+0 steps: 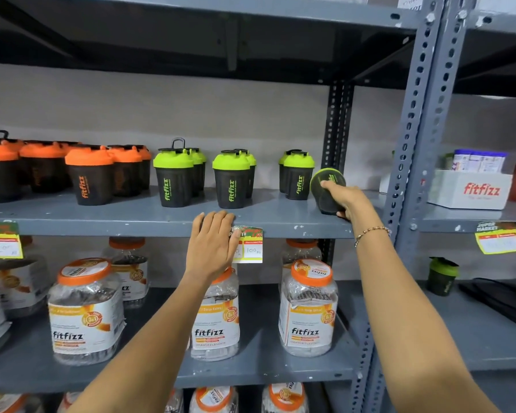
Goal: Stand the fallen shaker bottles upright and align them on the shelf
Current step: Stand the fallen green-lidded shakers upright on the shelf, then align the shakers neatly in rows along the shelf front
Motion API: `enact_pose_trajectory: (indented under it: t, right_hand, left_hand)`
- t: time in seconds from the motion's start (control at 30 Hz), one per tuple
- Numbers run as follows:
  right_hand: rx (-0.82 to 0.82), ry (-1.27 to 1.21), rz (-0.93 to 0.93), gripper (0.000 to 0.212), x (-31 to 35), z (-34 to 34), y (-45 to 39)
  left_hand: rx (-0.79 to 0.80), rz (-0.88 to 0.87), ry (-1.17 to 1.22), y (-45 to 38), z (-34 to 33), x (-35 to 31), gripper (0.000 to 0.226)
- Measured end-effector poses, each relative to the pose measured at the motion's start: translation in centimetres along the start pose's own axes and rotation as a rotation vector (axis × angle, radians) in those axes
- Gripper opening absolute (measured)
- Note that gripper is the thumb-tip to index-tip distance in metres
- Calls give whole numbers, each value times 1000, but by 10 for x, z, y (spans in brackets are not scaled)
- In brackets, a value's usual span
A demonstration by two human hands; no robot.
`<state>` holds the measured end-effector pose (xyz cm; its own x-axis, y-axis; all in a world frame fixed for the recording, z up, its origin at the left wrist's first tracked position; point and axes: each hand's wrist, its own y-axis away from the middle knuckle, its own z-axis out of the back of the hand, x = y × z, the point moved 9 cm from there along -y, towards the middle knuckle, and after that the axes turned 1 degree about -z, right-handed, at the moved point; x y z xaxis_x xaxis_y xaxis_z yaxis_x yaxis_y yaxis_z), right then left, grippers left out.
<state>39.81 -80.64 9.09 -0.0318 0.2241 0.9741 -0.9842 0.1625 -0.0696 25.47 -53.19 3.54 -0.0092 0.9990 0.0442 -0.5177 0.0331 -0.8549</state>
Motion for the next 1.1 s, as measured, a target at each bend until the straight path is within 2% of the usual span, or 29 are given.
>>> enact_pose_trajectory:
  t: [0.17,0.23,0.3,0.37,0.43,0.5,0.63,0.77,0.87,1.0,1.03,1.1]
  right_hand:
    - [137,-430,6,72,1,-22,11]
    - [257,-579,33,60,9,-36,15]
    - [369,-617,56,43,15,-50,19]
    - [366,-520,68,35,14,-58,18]
    - [320,-435,96,36,14,-63,14]
    - [250,-278,130,29,12,-66,8]
    - [130,107,192,35,11,-67,-6]
    - [119,236,240,42,16,-74,-9]
    - [130,276,254,49,19,-77,-10]
    - [201,313,224,67,22,-79,-11]
    - [203,307,217,76,20,-79,-9]
    - [154,244,238,90,24,-67,-24]
  left_hand:
    - [-38,-22,1,0,-2,1,42]
    - [-43,-30,-7,0,-4,2,41]
    - [-47,-28,-9,0,-5,2,41]
    - [-55,-22,-7,0,-5,3,41]
    - [-67,-28,-3,1,-6,2,40]
    - [-78,-36,0,1,-6,3,40]
    - [-88,-49,-9,0,-6,1,42]
    - [-124,-30,11,-4,7,-2,40]
    - [-95,134,83,-34,25,2,32]
    - [20,527,309,-63,24,28,22]
    - [73,617,386,-63,16,34,32]
    - [197,683,517,-89,-11,23,62]
